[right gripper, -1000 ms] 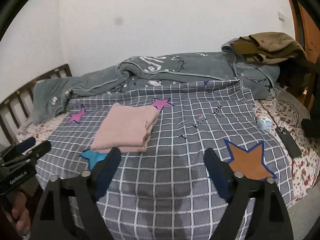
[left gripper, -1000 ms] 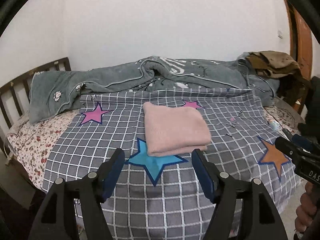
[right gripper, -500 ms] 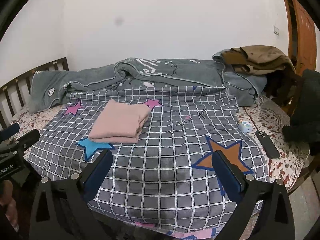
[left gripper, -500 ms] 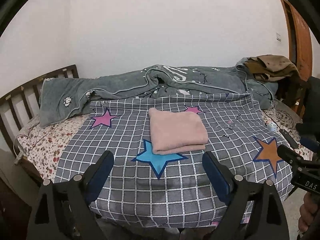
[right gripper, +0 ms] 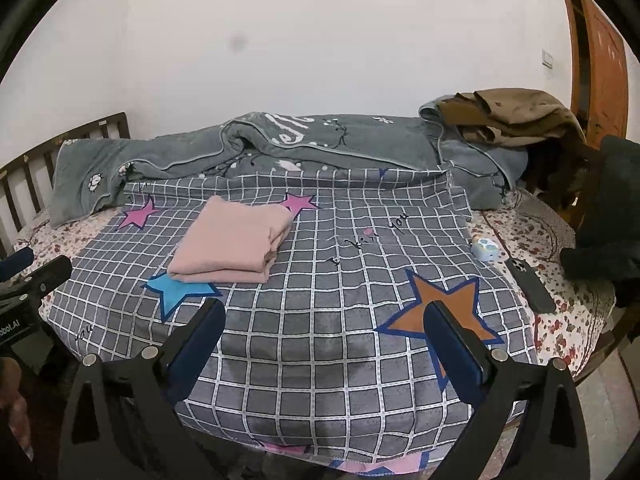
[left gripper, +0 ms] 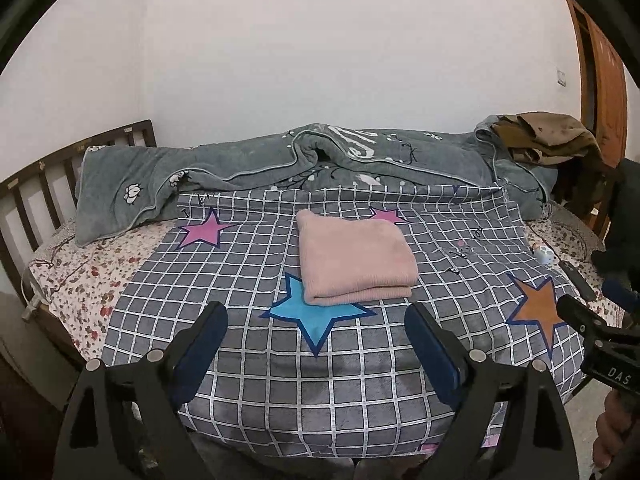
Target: Fold small clothes
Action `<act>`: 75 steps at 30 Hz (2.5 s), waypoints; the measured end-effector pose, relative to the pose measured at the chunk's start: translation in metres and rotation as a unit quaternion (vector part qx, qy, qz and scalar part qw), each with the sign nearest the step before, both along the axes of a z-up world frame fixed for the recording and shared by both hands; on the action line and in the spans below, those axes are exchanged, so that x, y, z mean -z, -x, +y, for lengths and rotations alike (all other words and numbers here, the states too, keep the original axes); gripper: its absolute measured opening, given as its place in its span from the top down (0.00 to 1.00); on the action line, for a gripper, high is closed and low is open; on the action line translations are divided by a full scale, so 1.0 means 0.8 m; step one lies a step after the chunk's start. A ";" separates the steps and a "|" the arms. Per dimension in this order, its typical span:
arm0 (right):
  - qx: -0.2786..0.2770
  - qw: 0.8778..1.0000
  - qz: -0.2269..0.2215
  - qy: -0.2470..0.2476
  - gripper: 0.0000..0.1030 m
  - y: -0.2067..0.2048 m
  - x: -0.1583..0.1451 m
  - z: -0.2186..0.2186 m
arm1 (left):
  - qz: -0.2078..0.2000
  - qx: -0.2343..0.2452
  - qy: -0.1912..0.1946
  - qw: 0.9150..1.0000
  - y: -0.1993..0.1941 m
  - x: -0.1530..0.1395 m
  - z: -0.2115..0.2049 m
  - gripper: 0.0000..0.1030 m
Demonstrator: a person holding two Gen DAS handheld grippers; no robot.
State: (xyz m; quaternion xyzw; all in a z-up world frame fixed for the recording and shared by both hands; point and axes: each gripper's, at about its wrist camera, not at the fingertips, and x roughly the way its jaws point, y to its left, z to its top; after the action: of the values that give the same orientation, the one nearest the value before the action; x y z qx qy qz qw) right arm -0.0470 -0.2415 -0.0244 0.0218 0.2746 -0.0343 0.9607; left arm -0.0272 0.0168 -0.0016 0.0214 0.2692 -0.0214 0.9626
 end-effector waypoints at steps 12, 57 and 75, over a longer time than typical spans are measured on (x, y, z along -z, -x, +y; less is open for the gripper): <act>-0.001 1.000 -0.007 0.000 0.05 0.003 -0.003 0.003 | 0.001 -0.005 -0.005 1.000 -0.004 0.001 0.003 0.13; -0.012 1.000 -0.008 0.004 0.05 -0.003 -0.002 0.014 | -0.001 -0.010 -0.003 1.000 -0.005 0.002 0.006 0.13; -0.014 1.000 -0.010 0.006 0.05 -0.001 -0.002 0.020 | -0.002 -0.013 0.000 1.000 -0.002 0.000 0.008 0.13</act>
State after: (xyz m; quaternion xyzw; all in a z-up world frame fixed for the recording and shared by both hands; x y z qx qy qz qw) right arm -0.0464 -0.2256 -0.0224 0.0129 0.2653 -0.0226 0.9638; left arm -0.0257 0.0235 -0.0016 0.0177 0.2671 -0.0087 0.9635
